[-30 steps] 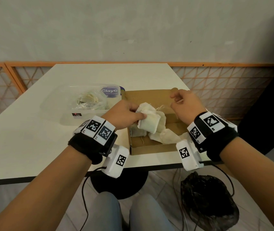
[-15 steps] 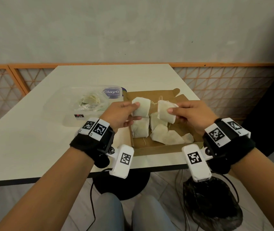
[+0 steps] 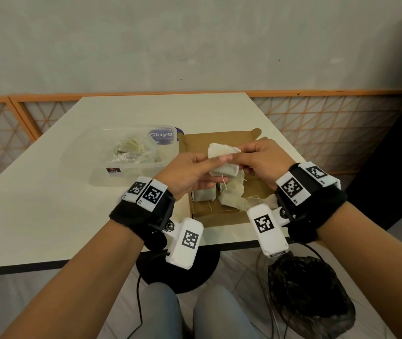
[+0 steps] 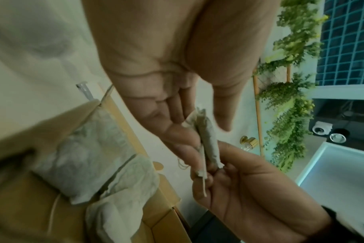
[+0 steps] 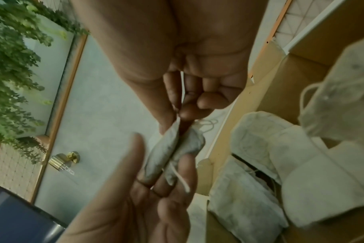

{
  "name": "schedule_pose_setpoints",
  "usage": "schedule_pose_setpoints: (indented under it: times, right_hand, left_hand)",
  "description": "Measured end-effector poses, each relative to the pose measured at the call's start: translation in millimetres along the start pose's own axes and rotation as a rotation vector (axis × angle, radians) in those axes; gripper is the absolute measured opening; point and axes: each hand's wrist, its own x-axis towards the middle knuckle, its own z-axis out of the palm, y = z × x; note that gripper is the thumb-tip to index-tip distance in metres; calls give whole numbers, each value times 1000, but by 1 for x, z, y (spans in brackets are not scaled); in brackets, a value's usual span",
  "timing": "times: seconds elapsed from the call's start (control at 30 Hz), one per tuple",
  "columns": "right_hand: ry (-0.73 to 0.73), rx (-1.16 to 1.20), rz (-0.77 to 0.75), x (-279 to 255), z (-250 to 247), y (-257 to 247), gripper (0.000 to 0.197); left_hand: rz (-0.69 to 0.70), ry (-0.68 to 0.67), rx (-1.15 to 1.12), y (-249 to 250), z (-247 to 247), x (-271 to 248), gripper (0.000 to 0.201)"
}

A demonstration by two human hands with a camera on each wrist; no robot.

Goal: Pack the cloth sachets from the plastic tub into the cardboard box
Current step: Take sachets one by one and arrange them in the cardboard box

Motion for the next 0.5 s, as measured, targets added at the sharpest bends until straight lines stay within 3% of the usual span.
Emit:
schedule_pose_setpoints:
  times: [0.13, 0.23, 0.33, 0.4, 0.5]
  right_hand:
    - [-12, -7, 12, 2, 5, -1, 10]
    - [4, 226, 61, 2, 1, -6, 7]
    - [109, 404, 160, 7, -12, -10, 7]
    - [177, 363, 215, 9, -17, -6, 10]
    - [107, 289, 176, 3, -12, -2, 31]
  left_hand:
    - [33, 5, 106, -6, -3, 6, 18]
    - [24, 3, 159, -10, -4, 6, 14]
    - [24, 20, 144, -13, -10, 4, 21]
    - [23, 39, 129, -13, -16, 4, 31]
    - [37, 51, 116, -10, -19, 5, 42]
